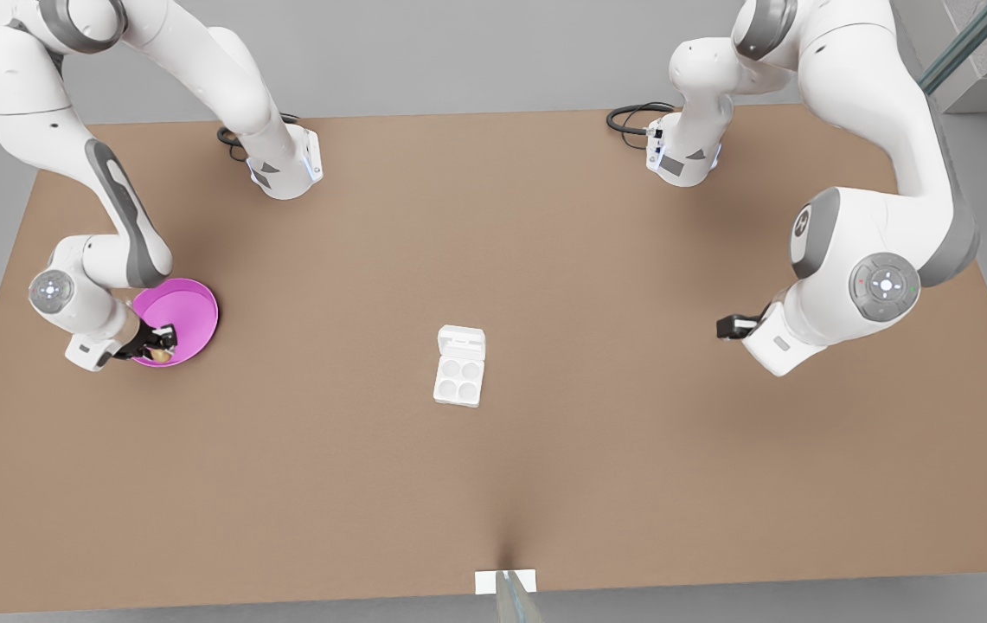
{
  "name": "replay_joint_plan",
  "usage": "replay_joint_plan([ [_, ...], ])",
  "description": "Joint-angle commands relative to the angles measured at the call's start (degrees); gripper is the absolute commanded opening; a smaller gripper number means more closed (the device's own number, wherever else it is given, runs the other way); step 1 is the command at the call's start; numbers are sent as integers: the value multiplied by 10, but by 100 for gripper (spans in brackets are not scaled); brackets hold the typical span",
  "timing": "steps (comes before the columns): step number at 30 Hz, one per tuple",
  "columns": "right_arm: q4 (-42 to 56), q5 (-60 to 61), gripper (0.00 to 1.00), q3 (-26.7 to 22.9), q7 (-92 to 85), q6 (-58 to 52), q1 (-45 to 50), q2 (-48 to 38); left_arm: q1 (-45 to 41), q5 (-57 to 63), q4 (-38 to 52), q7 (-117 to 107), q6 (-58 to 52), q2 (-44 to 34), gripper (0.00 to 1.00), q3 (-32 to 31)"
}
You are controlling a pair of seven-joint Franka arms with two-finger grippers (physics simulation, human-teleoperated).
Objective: Pack egg into the box and close the box lid
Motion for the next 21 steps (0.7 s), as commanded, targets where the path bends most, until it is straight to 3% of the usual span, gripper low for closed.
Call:
replay_joint_plan([
  [1, 40, 40, 51, 0, 113, -116, 61, 4, 1, 1, 1, -31, 13, -3, 100, 0],
  [2, 74, 60, 51, -5, 142, -145, 106, 10, -1, -1, 19, -30, 17, 4, 100, -1],
  [5, 169, 165, 51, -153, 175, -189, 367, 16, -3, -1, 13, -23, 18, 8, 100, 0],
  [8, 232, 237, 51, -262, 225, -203, 551, 40, 2, -1, 12, -23, 46, 20, 100, 1],
  [11, 291, 289, 51, -334, 274, -204, 680, 74, -1, 0, 12, -23, 42, 16, 100, 1],
  [15, 403, 337, 51, -383, 390, -220, 800, 143, -3, 0, 12, -23, 37, 16, 100, 1],
  [21, 469, 425, 51, -442, 489, -218, 912, 191, -3, 0, 12, -23, 33, 15, 100, 1],
])
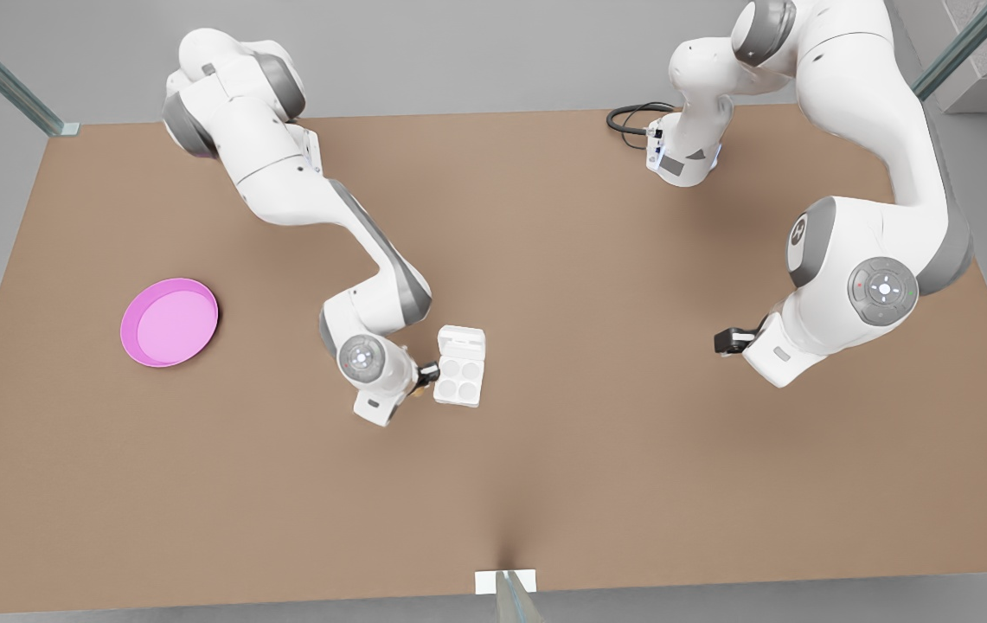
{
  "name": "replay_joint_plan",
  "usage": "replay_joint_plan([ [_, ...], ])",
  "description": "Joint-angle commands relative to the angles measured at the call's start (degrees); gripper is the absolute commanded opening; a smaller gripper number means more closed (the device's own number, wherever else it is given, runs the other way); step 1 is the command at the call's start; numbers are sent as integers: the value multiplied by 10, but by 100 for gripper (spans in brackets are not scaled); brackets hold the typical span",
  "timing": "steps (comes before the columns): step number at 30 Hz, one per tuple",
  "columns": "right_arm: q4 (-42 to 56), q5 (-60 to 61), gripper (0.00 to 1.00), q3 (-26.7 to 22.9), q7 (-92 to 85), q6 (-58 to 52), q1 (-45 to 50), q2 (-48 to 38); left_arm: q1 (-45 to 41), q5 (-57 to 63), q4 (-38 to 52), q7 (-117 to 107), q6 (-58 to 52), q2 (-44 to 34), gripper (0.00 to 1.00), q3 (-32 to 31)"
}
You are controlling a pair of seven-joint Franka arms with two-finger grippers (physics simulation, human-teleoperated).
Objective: Pack egg into the box and close the box lid
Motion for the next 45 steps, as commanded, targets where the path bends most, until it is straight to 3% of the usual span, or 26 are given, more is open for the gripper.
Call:
replay_joint_plan([
  [1, 22, 45, 51, -14, 268, -8, 18, 19, 0, 0, 0, -7, -3, -1, 100, 0],
  [6, 45, 92, 51, -63, 294, -6, 81, 44, 0, 0, 1, -8, -16, -4, 100, -3],
  [18, 38, 103, 54, -65, 295, -8, 106, 66, -4, 1, 0, -11, -24, -8, 100, -5],
  [19, 39, 103, 57, -65, 295, -9, 106, 69, -4, 4, 1, -11, -23, -8, 100, -3],
  [20, 41, 103, 100, -64, 293, -9, 106, 70, -4, 11, 1, -11, -23, -8, 100, -5],
  [28, 41, 97, 100, -65, 290, -15, 89, 63, -4, 11, 1, -11, -24, -9, 100, -5],
  [33, 20, 24, 100, -63, 126, -80, -36, 40, -25, 7, 3, -15, -19, -10, 100, -10],
  [36, -8, -59, 100, -19, 33, -81, -124, 42, -33, 6, 1, -66, -18, -8, 100, -44],
  [37, -21, -87, 100, -8, -7, -95, -155, 31, -44, 5, 0, -67, -17, -3, 100, -44],
  [39, -90, -108, 100, -13, -109, -124, -192, -70, -68, 4, -11, -101, -18, -7, 100, -44],
  [41, -86, -112, 100, -12, -172, -199, -235, -162, -72, 6, -26, -159, -17, -9, 100, -82],
  [44, -95, -106, 100, -8, -197, -266, -269, -296, -190, 12, -78, -321, 36, -6, 100, -84],
  [45, -95, -99, 100, 19, -195, -300, -308, -352, -211, 12, -108, -335, 42, -17, 100, -85],
])
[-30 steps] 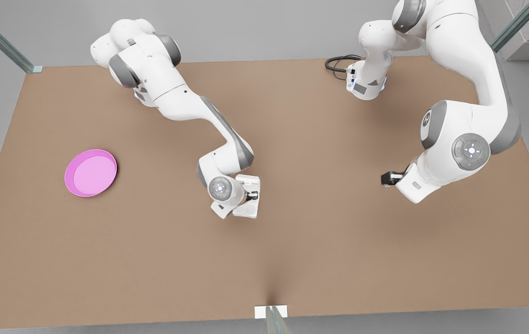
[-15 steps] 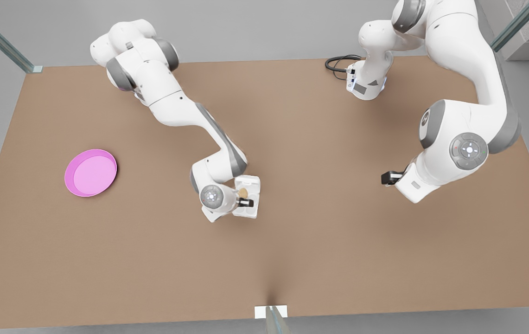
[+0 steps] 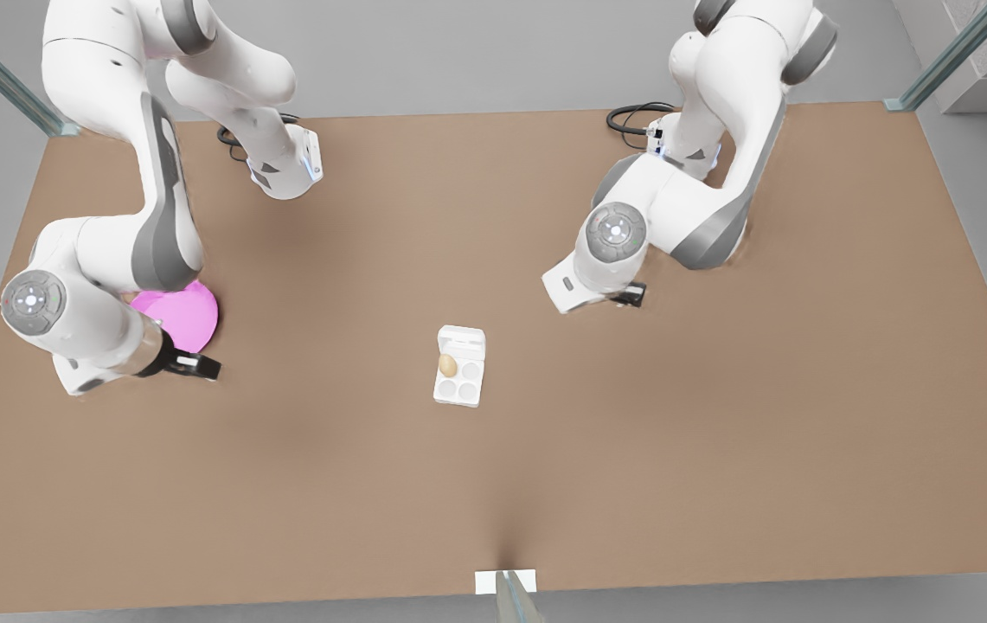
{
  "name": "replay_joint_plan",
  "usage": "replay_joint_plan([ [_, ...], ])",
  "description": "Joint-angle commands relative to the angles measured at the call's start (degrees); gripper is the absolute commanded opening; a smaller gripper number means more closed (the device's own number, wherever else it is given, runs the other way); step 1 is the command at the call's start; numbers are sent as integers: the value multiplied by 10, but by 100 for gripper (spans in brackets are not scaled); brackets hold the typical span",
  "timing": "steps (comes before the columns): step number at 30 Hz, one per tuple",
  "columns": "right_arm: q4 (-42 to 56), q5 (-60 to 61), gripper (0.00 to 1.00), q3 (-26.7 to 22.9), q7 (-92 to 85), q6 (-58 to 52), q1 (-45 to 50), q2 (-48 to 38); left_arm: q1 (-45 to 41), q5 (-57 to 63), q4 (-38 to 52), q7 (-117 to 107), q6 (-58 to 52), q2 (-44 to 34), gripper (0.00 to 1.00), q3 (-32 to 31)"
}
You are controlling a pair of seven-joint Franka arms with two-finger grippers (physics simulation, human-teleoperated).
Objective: Pack egg into the box and close the box lid
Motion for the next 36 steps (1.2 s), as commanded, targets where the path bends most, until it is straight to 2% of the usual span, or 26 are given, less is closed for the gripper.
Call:
replay_joint_plan([
  [1, -2, 12, 100, -13, -234, -129, -1, -81, -44, 3, -33, -268, 40, -6, 100, -2],
  [2, -14, 17, 100, -28, -224, -143, 10, -118, -65, 3, -53, -289, 44, -6, 100, -2],
  [5, -13, 19, 100, -13, -224, -99, -6, -107, -97, 2, -88, -358, 119, 1, 100, -24],
  [7, -26, 20, 100, -13, -229, -79, -38, -113, -112, 26, -156, -391, 211, 9, 100, -24],
  [12, -22, 9, 100, -7, -230, -93, -33, -82, -124, 60, -170, -394, 295, 66, 100, -23],
  [14, -22, 9, 100, -7, -230, -101, -33, -81, -121, 86, -161, -394, 312, 88, 100, -18],
  [18, -22, 9, 100, -7, -230, -107, -35, -78, -116, 103, -63, -392, 318, 147, 100, -14],
  [21, -22, 7, 100, -7, -230, -108, -35, -77, -110, 110, -47, -391, 319, 177, 100, -13],
  [22, -22, 3, 100, -7, -230, -108, -34, -77, -115, 146, -48, -407, 320, 194, 100, -12],
  [25, -23, 0, 100, -7, -230, -109, -33, -77, -118, 152, -48, -415, 345, 207, 100, -12],
  [30, -25, -2, 100, -7, -230, -110, -32, -76, -110, 151, 73, -394, 336, 234, 100, -3],
  [36, -26, -2, 100, -8, -231, -129, -37, -72, -106, 150, 86, -380, 344, 246, 100, 21],
])
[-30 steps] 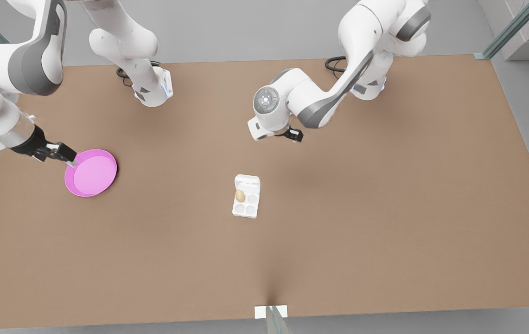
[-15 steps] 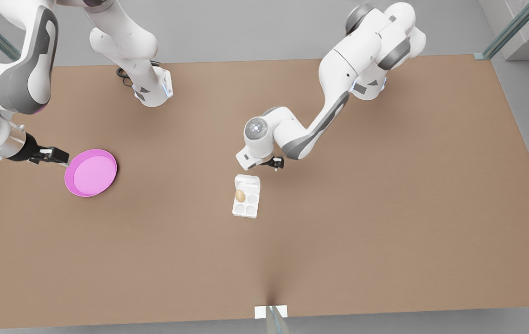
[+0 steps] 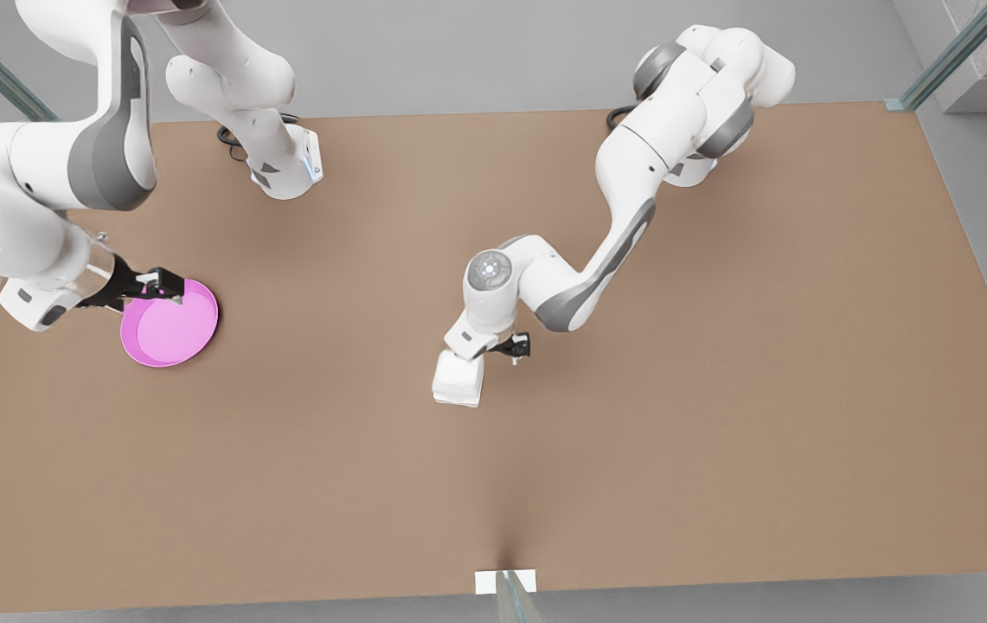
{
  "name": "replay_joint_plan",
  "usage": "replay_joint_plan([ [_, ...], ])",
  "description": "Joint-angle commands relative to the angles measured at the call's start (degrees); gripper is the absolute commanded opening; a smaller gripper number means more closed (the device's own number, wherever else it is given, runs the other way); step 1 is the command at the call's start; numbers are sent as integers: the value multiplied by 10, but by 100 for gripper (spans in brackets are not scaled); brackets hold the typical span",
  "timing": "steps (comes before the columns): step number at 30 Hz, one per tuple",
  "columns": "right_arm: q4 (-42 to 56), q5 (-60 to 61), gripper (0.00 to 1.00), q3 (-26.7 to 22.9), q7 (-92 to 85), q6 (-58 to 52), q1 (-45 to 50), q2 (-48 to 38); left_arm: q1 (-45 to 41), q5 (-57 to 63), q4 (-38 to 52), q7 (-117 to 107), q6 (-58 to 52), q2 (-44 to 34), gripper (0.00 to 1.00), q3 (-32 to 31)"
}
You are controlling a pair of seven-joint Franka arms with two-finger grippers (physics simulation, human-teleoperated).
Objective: Pack egg into the box and close the box lid
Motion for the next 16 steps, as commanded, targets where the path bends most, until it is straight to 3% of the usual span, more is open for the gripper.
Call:
replay_joint_plan([
  [1, 0, 0, 100, 0, -32, -20, -20, 0, -1, 1, 3, -45, 5, 0, 100, 1],
  [4, -1, -1, 100, 0, -32, -23, -19, 1, 1, 1, 3, -42, 5, 1, 100, 1],
  [6, -1, -2, 100, 0, -31, -21, -18, 4, 93, -3, 32, 194, -219, -110, 100, -3],
  [10, -15, -1, 100, 0, -34, 0, -40, -12, 281, -21, 24, 410, -318, -208, 100, -17],
  [11, -94, 0, 100, 1, -35, 64, -40, -67, 294, -93, 8, 461, -365, -247, 100, -1],
  [12, -92, 0, 100, 2, -35, 65, -36, -64, 268, -185, -111, 487, -315, -358, 100, 94],
  [13, -91, 3, 100, 2, -35, 59, -29, -61, 271, -195, -194, 497, -295, -421, 100, 114],
  [16, -88, 6, 100, 7, -35, 59, -29, -48, 264, -190, -164, 486, -312, -393, 100, 112],
])
